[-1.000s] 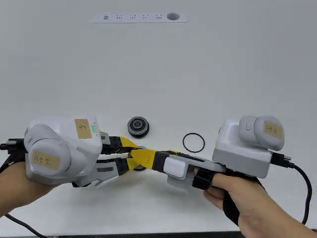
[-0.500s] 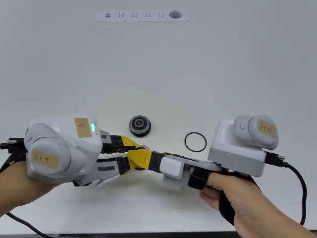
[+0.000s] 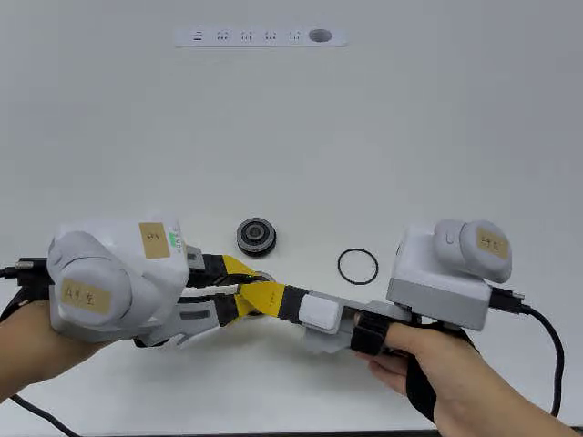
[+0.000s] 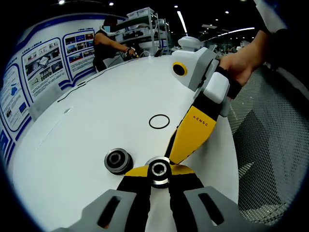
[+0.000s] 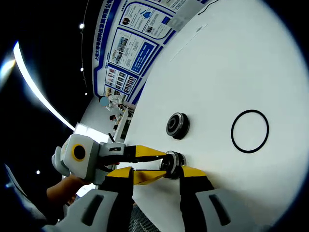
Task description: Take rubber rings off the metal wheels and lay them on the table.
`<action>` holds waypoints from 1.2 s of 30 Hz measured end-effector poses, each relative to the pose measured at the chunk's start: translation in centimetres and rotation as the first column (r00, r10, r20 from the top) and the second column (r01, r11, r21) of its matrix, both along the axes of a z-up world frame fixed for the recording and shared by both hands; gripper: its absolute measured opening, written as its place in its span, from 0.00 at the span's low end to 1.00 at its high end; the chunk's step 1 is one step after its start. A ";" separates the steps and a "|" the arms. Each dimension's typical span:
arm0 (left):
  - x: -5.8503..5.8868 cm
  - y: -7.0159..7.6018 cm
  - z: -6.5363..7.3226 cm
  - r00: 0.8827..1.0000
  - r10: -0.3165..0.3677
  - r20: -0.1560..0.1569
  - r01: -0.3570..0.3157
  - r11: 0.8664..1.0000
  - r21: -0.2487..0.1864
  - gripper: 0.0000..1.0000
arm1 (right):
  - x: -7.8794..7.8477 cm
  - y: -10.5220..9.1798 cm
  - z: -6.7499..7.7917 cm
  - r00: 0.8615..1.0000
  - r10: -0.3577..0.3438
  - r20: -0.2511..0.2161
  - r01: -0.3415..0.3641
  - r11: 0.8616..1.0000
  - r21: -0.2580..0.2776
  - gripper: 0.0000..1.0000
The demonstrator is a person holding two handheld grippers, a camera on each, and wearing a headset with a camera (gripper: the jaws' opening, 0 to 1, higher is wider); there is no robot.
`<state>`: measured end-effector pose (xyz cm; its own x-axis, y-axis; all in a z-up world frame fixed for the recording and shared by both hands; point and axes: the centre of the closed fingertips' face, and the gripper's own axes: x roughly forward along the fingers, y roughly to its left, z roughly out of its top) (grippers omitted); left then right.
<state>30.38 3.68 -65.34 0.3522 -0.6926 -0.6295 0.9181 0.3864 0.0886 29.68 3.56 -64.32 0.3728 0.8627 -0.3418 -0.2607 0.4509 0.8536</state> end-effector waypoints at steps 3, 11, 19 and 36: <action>0.0 0.0 0.0 1.000 0.000 0.000 0.000 1.000 0.001 0.13 | 0.0 -0.1 -0.1 1.000 0.000 0.000 0.000 1.000 -0.004 0.37; 0.0 0.0 0.0 1.000 0.000 -0.001 0.000 1.000 0.001 0.13 | 0.4 -0.7 -0.9 1.000 -0.023 -0.007 0.023 0.999 -0.036 0.20; 0.0 0.0 0.0 1.000 0.001 -0.002 -0.001 1.000 -0.001 0.13 | 0.8 -1.1 -1.9 1.000 -0.030 0.005 0.031 0.996 -0.089 0.07; 0.0 0.1 0.0 1.000 0.002 -0.003 -0.002 1.000 -0.001 0.13 | 0.8 -1.2 -1.4 0.999 -0.032 0.009 0.033 0.994 -0.106 0.01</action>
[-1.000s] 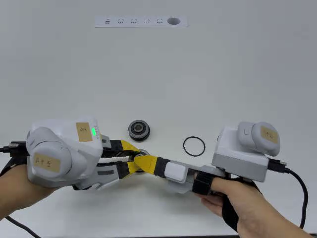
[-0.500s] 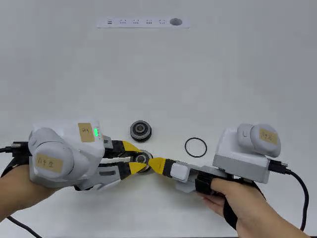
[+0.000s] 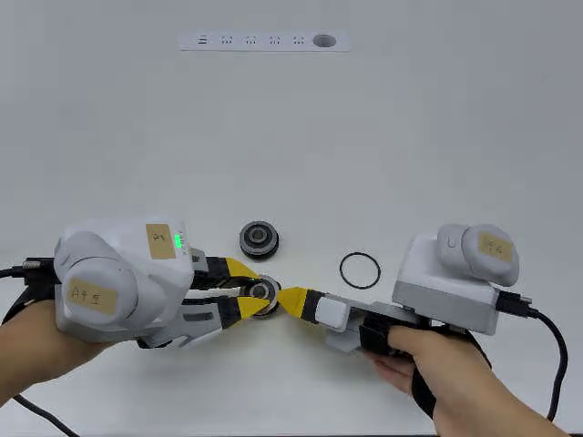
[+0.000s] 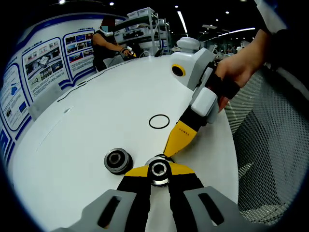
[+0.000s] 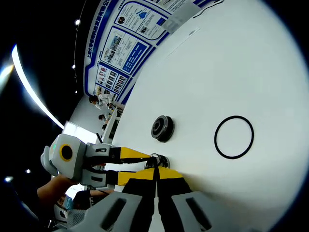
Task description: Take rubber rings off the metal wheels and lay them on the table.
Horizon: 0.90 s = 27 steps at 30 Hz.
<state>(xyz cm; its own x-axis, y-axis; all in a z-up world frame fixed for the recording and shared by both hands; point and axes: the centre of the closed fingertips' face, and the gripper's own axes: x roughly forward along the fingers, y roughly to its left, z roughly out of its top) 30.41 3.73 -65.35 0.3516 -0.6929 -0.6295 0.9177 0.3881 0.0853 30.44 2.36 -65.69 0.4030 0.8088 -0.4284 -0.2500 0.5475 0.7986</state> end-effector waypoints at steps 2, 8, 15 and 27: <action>0.0 0.0 0.0 1.000 0.000 0.000 0.000 1.000 0.000 0.13 | 0.0 0.1 0.1 1.000 0.006 0.002 -0.006 1.000 -0.006 0.01; 0.0 0.0 0.0 1.000 -0.001 0.001 0.001 1.000 0.000 0.13 | 0.0 0.4 0.1 1.000 0.025 0.017 -0.025 0.999 -0.023 0.01; 0.0 0.0 0.0 1.000 0.000 0.002 0.000 1.000 0.001 0.13 | 0.0 0.7 0.1 0.999 0.044 0.031 -0.043 0.998 -0.037 0.01; 0.0 0.0 0.0 1.000 -0.001 0.002 0.001 1.000 0.004 0.13 | 0.0 1.2 0.3 0.997 0.067 0.045 -0.066 0.997 -0.043 0.01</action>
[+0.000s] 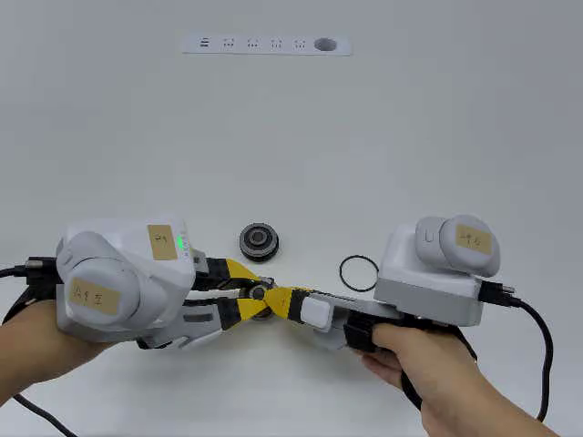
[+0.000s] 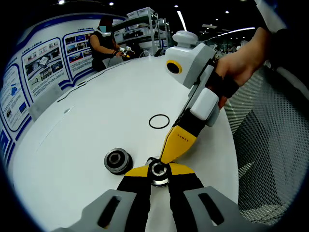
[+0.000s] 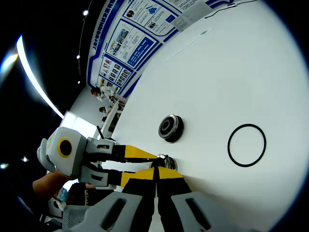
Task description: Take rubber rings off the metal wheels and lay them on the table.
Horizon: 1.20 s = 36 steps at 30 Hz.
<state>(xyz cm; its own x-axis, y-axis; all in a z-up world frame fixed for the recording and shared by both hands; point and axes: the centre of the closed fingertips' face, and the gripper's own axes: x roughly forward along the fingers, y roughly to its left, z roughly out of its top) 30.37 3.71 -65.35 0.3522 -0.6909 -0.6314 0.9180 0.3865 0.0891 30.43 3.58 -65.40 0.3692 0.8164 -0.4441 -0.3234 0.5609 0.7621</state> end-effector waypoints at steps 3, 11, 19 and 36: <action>0.0 0.0 0.0 1.000 -0.001 0.000 0.001 1.000 0.000 0.13 | -0.1 0.0 0.1 1.000 -0.002 0.004 0.002 1.000 0.006 0.01; 0.0 0.0 0.0 1.000 -0.002 0.002 0.002 1.000 0.002 0.13 | -0.2 -0.1 0.4 1.000 -0.005 -0.007 0.005 1.000 0.028 0.01; 0.0 0.0 0.0 1.000 -0.004 0.004 0.004 1.000 0.003 0.13 | -0.5 0.2 1.0 1.000 0.003 -0.018 -0.002 0.998 0.059 0.01; 0.0 0.0 0.0 1.000 0.001 0.014 -0.002 1.000 0.025 0.14 | -0.1 -0.6 0.5 0.986 -0.110 -0.125 0.123 0.987 0.103 0.01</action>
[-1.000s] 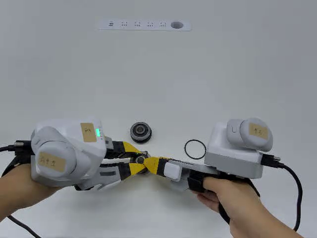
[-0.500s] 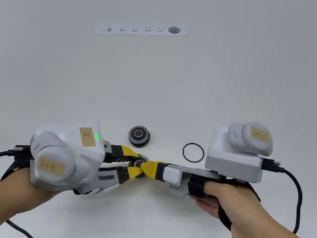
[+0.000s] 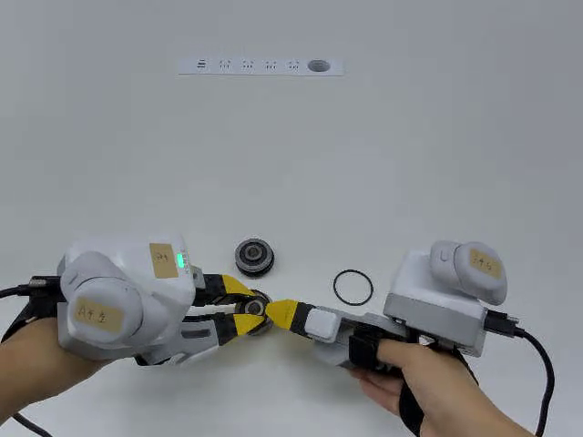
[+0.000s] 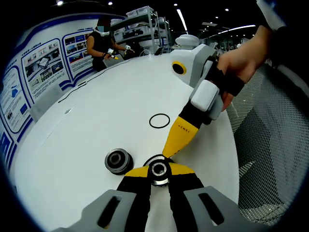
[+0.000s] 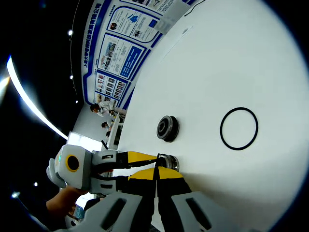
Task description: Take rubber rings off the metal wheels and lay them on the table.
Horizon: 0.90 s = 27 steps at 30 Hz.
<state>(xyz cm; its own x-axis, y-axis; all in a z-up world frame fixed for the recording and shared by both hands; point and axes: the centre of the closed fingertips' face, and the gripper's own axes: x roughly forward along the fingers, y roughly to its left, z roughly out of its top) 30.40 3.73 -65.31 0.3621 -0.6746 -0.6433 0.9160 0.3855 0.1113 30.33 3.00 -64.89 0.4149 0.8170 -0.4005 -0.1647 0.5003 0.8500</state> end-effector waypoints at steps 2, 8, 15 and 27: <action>0.0 -0.1 0.0 1.000 -0.023 0.018 0.022 1.000 0.017 0.14 | 0.0 0.0 -0.1 1.000 0.001 0.001 -0.001 1.000 -0.003 0.01; 0.0 -0.1 0.0 0.999 -0.035 0.018 0.035 0.999 0.041 0.14 | 0.0 -0.2 -0.4 1.000 -0.002 -0.006 0.002 1.000 -0.019 0.01; 0.0 -0.1 0.0 1.000 -0.011 0.008 0.010 0.999 0.033 0.15 | -0.1 -0.3 -0.6 1.000 -0.004 -0.016 0.004 1.000 -0.022 0.01; -0.3 0.8 0.4 1.000 0.014 0.001 -0.014 0.999 0.033 0.21 | -0.3 0.3 -0.4 1.000 0.013 -0.019 -0.013 1.000 -0.009 0.01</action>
<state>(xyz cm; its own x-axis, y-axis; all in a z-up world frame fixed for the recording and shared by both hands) 30.07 4.51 -64.94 0.3718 -0.6478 -0.6649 0.9105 0.3943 0.1250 30.07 3.29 -65.29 0.3968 0.8183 -0.4159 -0.1554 0.5064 0.8482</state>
